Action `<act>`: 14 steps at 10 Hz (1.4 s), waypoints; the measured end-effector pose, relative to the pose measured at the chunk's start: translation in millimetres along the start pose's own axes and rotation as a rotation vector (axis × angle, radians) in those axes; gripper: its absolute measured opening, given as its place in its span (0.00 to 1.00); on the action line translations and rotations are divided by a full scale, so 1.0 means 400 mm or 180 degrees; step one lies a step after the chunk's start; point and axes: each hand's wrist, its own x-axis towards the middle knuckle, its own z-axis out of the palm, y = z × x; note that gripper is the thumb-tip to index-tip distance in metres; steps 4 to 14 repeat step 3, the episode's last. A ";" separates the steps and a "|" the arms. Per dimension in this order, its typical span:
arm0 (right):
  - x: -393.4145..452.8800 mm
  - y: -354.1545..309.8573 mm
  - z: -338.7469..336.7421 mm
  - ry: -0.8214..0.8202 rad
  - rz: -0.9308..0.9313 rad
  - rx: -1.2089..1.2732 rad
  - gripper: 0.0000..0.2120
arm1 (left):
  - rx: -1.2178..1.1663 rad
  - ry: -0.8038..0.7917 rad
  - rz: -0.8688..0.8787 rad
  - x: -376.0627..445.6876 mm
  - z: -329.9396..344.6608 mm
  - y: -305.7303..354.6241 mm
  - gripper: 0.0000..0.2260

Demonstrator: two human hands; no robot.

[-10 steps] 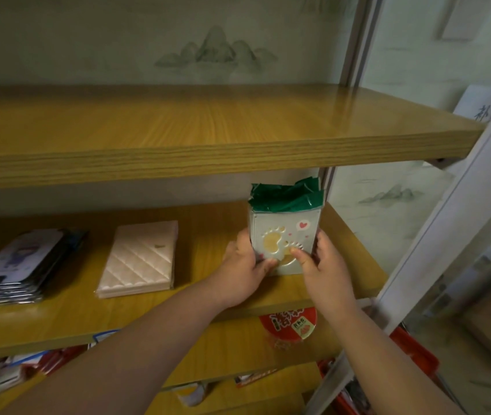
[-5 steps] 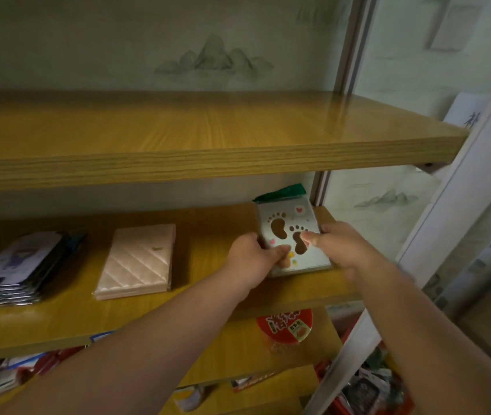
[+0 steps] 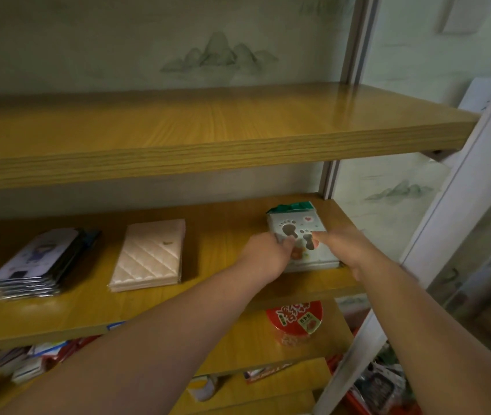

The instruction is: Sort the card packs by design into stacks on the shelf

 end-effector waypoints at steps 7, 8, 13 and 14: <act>-0.133 0.002 0.012 0.1163 -0.1257 -0.1582 0.21 | 0.0698 0.0693 0.1159 -0.080 -0.088 -0.138 0.22; -0.133 0.002 0.012 0.1163 -0.1257 -0.1582 0.21 | 0.0698 0.0693 0.1159 -0.080 -0.088 -0.138 0.22; -0.133 0.002 0.012 0.1163 -0.1257 -0.1582 0.21 | 0.0698 0.0693 0.1159 -0.080 -0.088 -0.138 0.22; -0.133 0.002 0.012 0.1163 -0.1257 -0.1582 0.21 | 0.0698 0.0693 0.1159 -0.080 -0.088 -0.138 0.22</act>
